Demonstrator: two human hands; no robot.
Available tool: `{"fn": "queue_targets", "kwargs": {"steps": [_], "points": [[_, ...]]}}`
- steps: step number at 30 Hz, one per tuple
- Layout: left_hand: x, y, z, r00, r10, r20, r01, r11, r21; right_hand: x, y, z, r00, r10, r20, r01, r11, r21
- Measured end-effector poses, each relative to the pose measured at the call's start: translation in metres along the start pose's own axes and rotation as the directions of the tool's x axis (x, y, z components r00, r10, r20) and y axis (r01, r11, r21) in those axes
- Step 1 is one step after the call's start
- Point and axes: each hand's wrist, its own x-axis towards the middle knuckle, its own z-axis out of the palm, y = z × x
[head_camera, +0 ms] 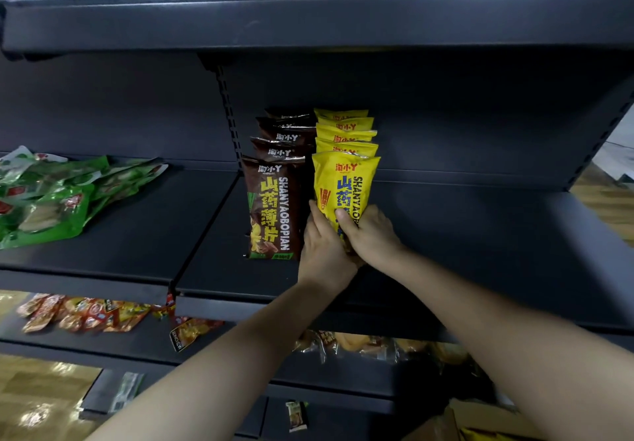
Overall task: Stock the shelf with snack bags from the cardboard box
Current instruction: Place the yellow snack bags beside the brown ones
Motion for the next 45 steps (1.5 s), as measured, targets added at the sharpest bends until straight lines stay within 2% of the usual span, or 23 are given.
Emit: {"fn": "queue_targets", "kwargs": {"steps": [4,10,16,22,25,28,31,33,35,37,39,42,45], "points": [[0.014,0.008,0.001,0.998,-0.061,-0.021,0.062,0.998,0.019,0.005,-0.002,-0.008,0.995,-0.095,-0.010,0.095,0.995,0.008],[0.021,0.005,0.009,0.990,-0.035,-0.138,0.039,0.999,0.026,0.008,-0.003,-0.012,0.980,-0.191,-0.058,0.189,0.981,-0.036],[0.021,-0.005,0.009,0.989,0.000,-0.145,-0.007,0.999,-0.050,-0.002,-0.002,-0.007,0.961,-0.257,-0.100,0.245,0.962,-0.117],[0.024,-0.008,0.006,0.991,-0.004,-0.135,-0.002,0.999,-0.044,0.000,-0.007,-0.005,0.979,-0.193,-0.068,0.187,0.979,-0.086],[0.020,-0.009,0.008,0.991,-0.005,-0.134,0.004,1.000,-0.007,-0.001,-0.012,-0.016,0.973,-0.202,-0.109,0.190,0.976,-0.110],[0.009,-0.005,0.011,0.980,0.076,-0.185,-0.065,0.996,0.067,-0.004,-0.020,-0.029,0.938,-0.257,-0.234,0.227,0.963,-0.146],[0.004,-0.006,0.015,0.937,0.221,-0.270,-0.161,0.960,0.227,-0.007,-0.029,-0.040,0.846,-0.363,-0.391,0.268,0.923,-0.276],[0.004,-0.005,0.015,0.932,0.244,-0.268,-0.179,0.953,0.245,-0.009,-0.032,-0.046,0.770,-0.442,-0.460,0.293,0.885,-0.361],[0.005,-0.001,0.013,0.947,0.225,-0.227,-0.179,0.962,0.206,-0.011,-0.033,-0.049,0.700,-0.577,-0.421,0.356,0.793,-0.495],[0.008,-0.001,0.013,0.957,0.194,-0.218,-0.155,0.971,0.184,-0.011,-0.033,-0.045,0.649,-0.720,-0.245,0.447,0.622,-0.643],[0.012,-0.004,0.018,0.951,0.193,-0.241,-0.139,0.964,0.225,-0.007,-0.032,-0.034,0.636,-0.766,-0.089,0.485,0.487,-0.726],[0.024,-0.010,0.024,0.926,0.226,-0.302,-0.123,0.938,0.325,0.002,-0.032,-0.019,0.696,-0.716,-0.055,0.432,0.478,-0.765],[0.029,-0.011,0.021,0.935,0.228,-0.272,-0.122,0.926,0.358,0.016,-0.022,-0.016,0.702,-0.711,-0.026,0.419,0.443,-0.793]]}}
